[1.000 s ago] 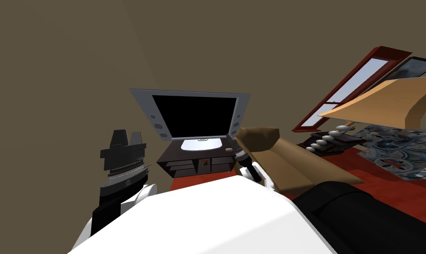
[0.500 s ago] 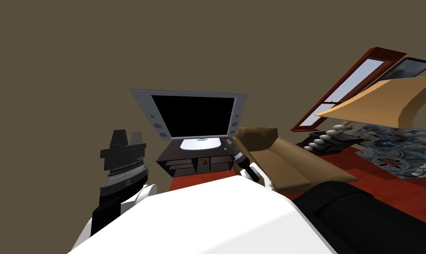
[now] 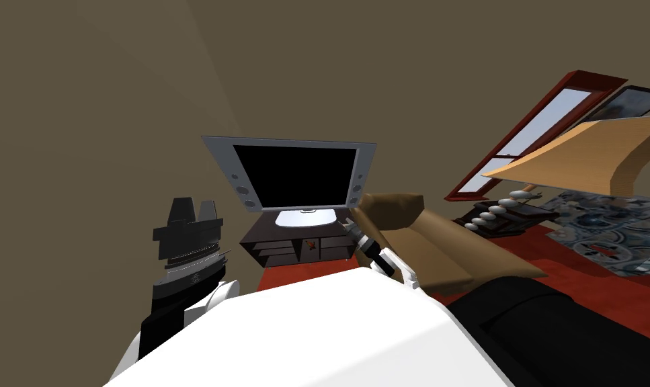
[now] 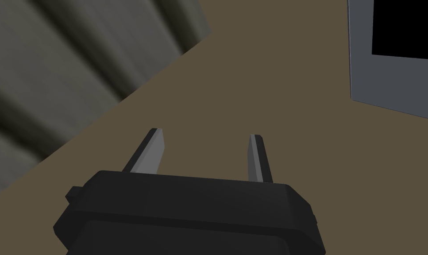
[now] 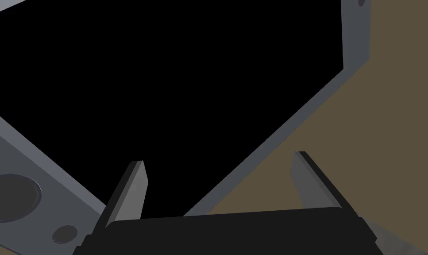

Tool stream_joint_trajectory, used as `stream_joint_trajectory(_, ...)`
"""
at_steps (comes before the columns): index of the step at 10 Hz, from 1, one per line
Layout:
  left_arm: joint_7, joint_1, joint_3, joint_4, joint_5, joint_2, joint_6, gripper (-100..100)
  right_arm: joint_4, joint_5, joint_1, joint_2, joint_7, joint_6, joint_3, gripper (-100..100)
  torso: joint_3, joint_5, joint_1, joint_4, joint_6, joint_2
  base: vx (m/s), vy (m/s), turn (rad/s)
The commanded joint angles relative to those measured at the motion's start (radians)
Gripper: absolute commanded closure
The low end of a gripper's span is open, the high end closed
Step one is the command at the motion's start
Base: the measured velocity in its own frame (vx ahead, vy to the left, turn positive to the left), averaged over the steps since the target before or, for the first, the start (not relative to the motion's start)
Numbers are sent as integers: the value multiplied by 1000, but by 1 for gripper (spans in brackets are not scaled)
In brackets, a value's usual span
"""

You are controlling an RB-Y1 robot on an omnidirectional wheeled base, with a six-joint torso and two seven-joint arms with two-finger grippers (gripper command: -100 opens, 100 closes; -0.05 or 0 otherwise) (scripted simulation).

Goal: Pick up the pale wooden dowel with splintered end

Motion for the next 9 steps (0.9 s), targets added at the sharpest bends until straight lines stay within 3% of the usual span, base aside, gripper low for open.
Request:
stream_joint_trajectory(1,0,0,0,0,0,0,0,0,50,50,-19,-41,35,11,16,-100,0,0,0,0,0,0,-23,-23,54)
stream_joint_trajectory(2,0,0,0,0,0,0,0,0,75,53,-19,-41,35,11,16,-100,0,0,0,0,0,-1,-16,-18,26)
stream_joint_trajectory(3,0,0,0,0,0,0,0,0,116,92,-34,-75,65,20,31,-100,-1,0,0,0,0,-1,-14,-13,62)
stream_joint_trajectory(4,0,0,0,0,0,0,0,0,132,92,-34,-75,65,20,31,-100,-1,0,1,0,0,-2,-11,-10,37)
stream_joint_trajectory(9,0,0,0,0,0,0,0,0,292,197,-79,-170,152,49,77,-100,-1,0,1,0,0,-2,-7,-6,82)
